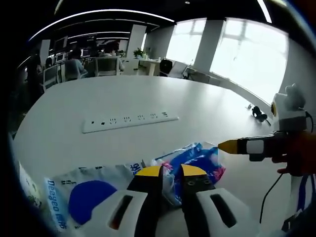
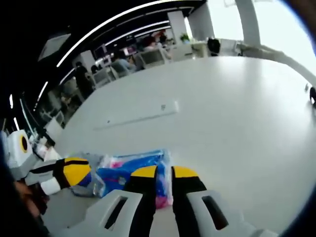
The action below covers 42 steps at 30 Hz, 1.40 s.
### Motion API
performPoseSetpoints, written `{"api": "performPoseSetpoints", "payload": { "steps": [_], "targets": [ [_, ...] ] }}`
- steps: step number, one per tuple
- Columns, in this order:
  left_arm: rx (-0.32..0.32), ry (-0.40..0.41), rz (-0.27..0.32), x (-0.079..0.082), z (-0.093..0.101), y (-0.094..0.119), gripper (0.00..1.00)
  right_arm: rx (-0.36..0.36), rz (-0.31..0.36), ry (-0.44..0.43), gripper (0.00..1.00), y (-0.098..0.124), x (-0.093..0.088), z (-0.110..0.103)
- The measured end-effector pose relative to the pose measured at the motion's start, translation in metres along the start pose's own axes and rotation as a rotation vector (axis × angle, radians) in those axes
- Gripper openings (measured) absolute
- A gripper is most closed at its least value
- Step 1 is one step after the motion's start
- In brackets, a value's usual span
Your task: Arrange the tabletop items into an orderly group along one side of the table until the central work area is clear of visible clutter.
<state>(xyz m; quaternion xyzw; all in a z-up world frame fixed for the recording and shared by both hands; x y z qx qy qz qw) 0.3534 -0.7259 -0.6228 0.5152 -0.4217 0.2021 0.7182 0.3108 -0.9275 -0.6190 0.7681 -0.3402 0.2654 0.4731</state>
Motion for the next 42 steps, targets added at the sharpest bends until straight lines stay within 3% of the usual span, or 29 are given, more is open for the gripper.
{"api": "performPoseSetpoints", "payload": {
  "steps": [3,7,9,19,27,36,42],
  "targets": [
    [0.013,0.036,0.007,0.001,-0.004,0.004,0.13,0.003,0.005,0.027,0.09,0.004,0.003,-0.005],
    [0.040,0.020,0.018,0.003,-0.007,0.009,0.18,0.008,0.027,0.039,0.10,0.011,0.005,-0.010],
    [0.044,0.018,0.028,0.003,-0.010,0.013,0.23,0.009,0.035,0.041,0.11,0.015,0.004,-0.012],
    [0.056,0.049,0.037,-0.006,-0.020,0.032,0.28,-0.001,0.037,0.037,0.16,0.027,-0.005,-0.012],
    [0.070,0.058,0.041,-0.018,-0.033,0.053,0.33,-0.001,0.038,0.033,0.19,0.041,-0.023,-0.016],
    [0.108,0.093,0.022,-0.043,-0.050,0.077,0.36,0.025,0.022,0.035,0.21,0.049,-0.049,-0.032],
    [0.125,0.075,0.024,-0.053,-0.061,0.096,0.38,0.049,0.024,0.040,0.21,0.057,-0.067,-0.044]
  ]
}}
Point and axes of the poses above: the point that each gripper's makers call its tool centre point, and the gripper's own axes: y roughly backward along the fingers, z roughly to its right, x roughly out of its top, the point moved 10 cm from there along y, roughly backward along the fingers, and after that the axes turned 14 degrees about x, right-handed, at the moved point
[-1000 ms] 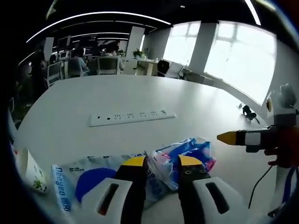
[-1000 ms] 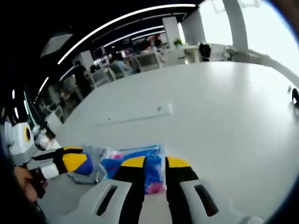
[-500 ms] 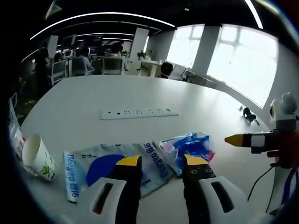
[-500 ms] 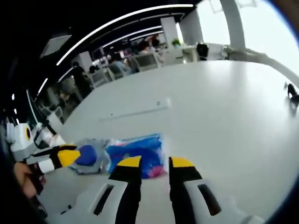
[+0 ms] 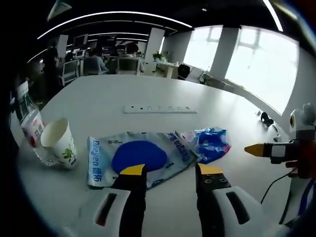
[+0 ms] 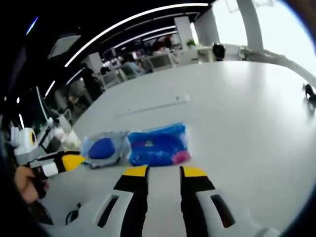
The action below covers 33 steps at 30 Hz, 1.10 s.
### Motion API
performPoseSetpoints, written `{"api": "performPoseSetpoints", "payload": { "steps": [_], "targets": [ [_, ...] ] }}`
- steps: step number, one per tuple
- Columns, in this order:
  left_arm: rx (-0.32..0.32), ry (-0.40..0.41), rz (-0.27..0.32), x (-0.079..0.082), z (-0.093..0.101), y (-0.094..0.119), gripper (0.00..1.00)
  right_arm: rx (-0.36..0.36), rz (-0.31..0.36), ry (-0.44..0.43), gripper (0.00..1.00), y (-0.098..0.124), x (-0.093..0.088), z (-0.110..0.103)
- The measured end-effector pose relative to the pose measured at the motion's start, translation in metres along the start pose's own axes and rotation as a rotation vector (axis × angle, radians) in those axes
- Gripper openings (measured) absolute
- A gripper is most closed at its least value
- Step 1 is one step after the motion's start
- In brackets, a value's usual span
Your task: Arrange the tabletop items into an orderly group along one side of the table until the central work area is clear of visible clutter.
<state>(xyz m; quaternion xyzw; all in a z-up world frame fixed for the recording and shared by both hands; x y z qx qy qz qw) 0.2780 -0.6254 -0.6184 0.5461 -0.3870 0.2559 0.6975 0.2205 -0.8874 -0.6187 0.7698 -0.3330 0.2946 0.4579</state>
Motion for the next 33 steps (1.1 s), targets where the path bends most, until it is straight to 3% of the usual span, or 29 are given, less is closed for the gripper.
{"api": "performPoseSetpoints", "payload": {
  "steps": [16,33],
  "targets": [
    [0.007,-0.030,-0.007,-0.031,-0.023,0.043,0.39,0.058,-0.044,-0.002,0.22,0.010,-0.042,-0.034],
    [-0.002,-0.059,-0.037,-0.066,-0.037,0.082,0.40,0.101,-0.075,0.002,0.22,0.016,-0.074,-0.063]
  ]
}}
Point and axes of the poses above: the point that each gripper's makers call its tool centre point, and the gripper's own axes: y roughly backward along the fingers, z roughly to its right, x roughly out of its top, the point moved 10 cm from there along y, roughly backward along the fingers, and after that the axes turned 14 degrees about x, right-handed, at the moved point
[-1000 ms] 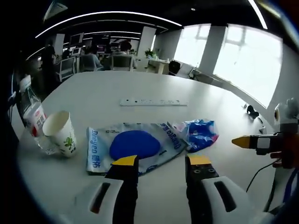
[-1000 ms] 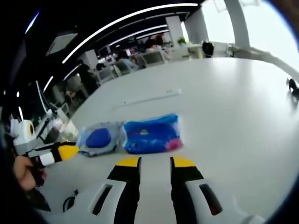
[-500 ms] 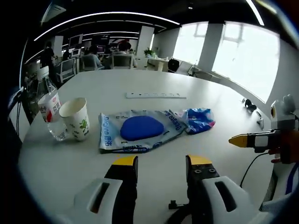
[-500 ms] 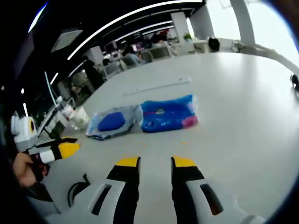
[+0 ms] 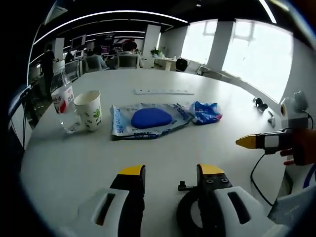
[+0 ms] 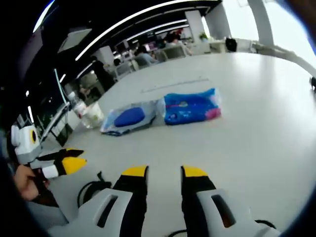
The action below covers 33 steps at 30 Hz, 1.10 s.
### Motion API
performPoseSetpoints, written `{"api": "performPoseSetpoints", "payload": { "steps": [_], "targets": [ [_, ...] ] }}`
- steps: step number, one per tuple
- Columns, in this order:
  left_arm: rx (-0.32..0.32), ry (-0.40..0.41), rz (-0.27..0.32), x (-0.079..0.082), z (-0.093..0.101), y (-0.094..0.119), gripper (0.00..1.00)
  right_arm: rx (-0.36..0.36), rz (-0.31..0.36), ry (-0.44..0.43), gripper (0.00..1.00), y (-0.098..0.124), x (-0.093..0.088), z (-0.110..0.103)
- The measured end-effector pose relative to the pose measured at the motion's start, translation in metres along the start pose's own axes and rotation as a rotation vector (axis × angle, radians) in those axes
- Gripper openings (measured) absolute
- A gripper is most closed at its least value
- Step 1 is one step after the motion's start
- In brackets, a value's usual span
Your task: Arrange the tabletop items into an orderly group along one side of the table until the central work area is clear of visible clutter.
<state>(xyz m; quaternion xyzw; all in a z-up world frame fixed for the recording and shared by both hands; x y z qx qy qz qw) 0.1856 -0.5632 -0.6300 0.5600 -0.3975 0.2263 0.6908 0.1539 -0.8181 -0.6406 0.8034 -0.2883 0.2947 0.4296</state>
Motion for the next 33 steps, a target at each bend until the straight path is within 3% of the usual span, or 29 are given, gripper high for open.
{"api": "performPoseSetpoints", "payload": {
  "steps": [24,33],
  "targets": [
    [-0.008,-0.027,-0.028,-0.031,-0.008,0.028,0.40,0.073,-0.062,0.005,0.22,-0.007,-0.037,-0.039],
    [-0.023,-0.045,-0.035,-0.036,-0.003,0.030,0.40,0.102,-0.082,0.016,0.22,-0.010,-0.047,-0.051]
  ]
}}
Point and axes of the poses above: the point that each gripper's makers call its tool centre point, and the gripper's own axes: y roughly backward along the fingers, z roughly to its right, x roughly out of its top, the point moved 10 cm from there along y, roughly backward along the fingers, and after that the axes turned 14 degrees about x, right-handed, at the moved point
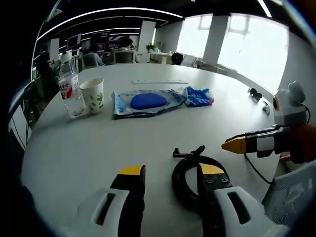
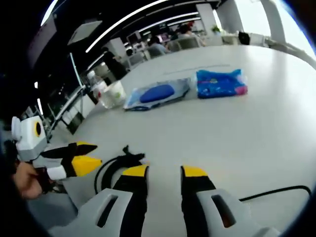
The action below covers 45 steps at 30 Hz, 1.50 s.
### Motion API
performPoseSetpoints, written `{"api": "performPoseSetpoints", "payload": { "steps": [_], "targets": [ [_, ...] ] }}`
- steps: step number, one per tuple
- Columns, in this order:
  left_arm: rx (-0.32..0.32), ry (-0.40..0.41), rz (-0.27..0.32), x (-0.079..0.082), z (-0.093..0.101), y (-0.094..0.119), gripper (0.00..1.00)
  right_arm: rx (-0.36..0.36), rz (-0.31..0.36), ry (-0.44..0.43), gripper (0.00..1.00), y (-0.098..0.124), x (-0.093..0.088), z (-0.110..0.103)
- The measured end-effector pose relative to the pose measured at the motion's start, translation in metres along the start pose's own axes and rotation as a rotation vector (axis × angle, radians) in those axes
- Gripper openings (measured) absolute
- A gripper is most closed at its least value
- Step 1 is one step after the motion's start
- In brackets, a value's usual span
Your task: Arrange the tabletop items into an orderly group along one side of the table until the central work area is clear of visible clutter.
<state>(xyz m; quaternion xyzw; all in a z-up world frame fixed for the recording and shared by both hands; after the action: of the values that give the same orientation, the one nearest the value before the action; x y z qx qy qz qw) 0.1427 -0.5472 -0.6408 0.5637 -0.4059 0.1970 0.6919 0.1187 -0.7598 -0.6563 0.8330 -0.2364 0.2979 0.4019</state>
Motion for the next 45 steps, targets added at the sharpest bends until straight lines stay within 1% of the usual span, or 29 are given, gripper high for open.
{"api": "performPoseSetpoints", "payload": {
  "steps": [2,5,11,13,19,23,26,31,33,35,36,37,42,45],
  "targets": [
    [-0.004,-0.007,-0.004,-0.001,0.001,0.000,0.40,0.007,-0.016,0.005,0.22,-0.002,-0.003,-0.003],
    [-0.010,-0.013,-0.007,-0.003,0.003,0.000,0.40,0.017,-0.015,0.002,0.22,-0.003,-0.006,-0.006],
    [-0.015,-0.037,-0.027,-0.010,0.006,0.001,0.40,0.034,-0.035,0.008,0.22,-0.007,-0.012,-0.012],
    [-0.016,-0.037,-0.030,-0.012,0.005,0.001,0.40,0.040,-0.029,0.006,0.22,-0.008,-0.013,-0.014],
    [-0.023,-0.057,-0.045,-0.019,0.007,0.000,0.40,0.056,-0.056,0.017,0.22,-0.013,-0.019,-0.020],
    [-0.028,-0.071,-0.051,-0.022,0.009,0.001,0.40,0.060,-0.073,0.030,0.22,-0.015,-0.021,-0.023],
    [-0.034,-0.081,-0.058,-0.023,0.010,0.001,0.40,0.063,-0.072,0.025,0.22,-0.017,-0.022,-0.024],
    [-0.038,-0.096,-0.069,-0.027,0.008,-0.001,0.40,0.062,-0.082,0.041,0.22,-0.018,-0.022,-0.026],
    [-0.038,-0.097,-0.070,-0.027,0.008,-0.001,0.40,0.060,-0.086,0.052,0.22,-0.019,-0.022,-0.026],
    [-0.045,-0.110,-0.080,-0.030,0.008,-0.002,0.40,0.056,-0.099,0.081,0.21,-0.020,-0.023,-0.028],
    [-0.048,-0.117,-0.085,-0.031,0.009,-0.002,0.40,0.053,-0.114,0.112,0.21,-0.021,-0.023,-0.029],
    [-0.047,-0.117,-0.081,-0.031,0.008,-0.002,0.41,0.055,-0.122,0.124,0.21,-0.021,-0.023,-0.030],
    [-0.054,-0.122,-0.084,-0.033,0.008,-0.003,0.41,0.050,-0.122,0.129,0.21,-0.022,-0.023,-0.031],
    [-0.058,-0.124,-0.081,-0.033,0.008,-0.004,0.41,0.045,-0.135,0.157,0.21,-0.023,-0.023,-0.033]
  ]
}}
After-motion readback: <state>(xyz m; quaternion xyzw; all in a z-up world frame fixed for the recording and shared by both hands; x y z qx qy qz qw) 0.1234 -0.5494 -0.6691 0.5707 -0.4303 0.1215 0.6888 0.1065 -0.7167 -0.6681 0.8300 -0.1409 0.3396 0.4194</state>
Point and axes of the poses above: the point that each gripper's makers call its tool centre point, and the gripper's own axes: y roughly backward along the fingers, z roughly to its right, x roughly out of its top, the point moved 10 cm from there along y, roughly backward along the fingers, and after that the axes turned 14 degrees about x, right-handed, at the moved point
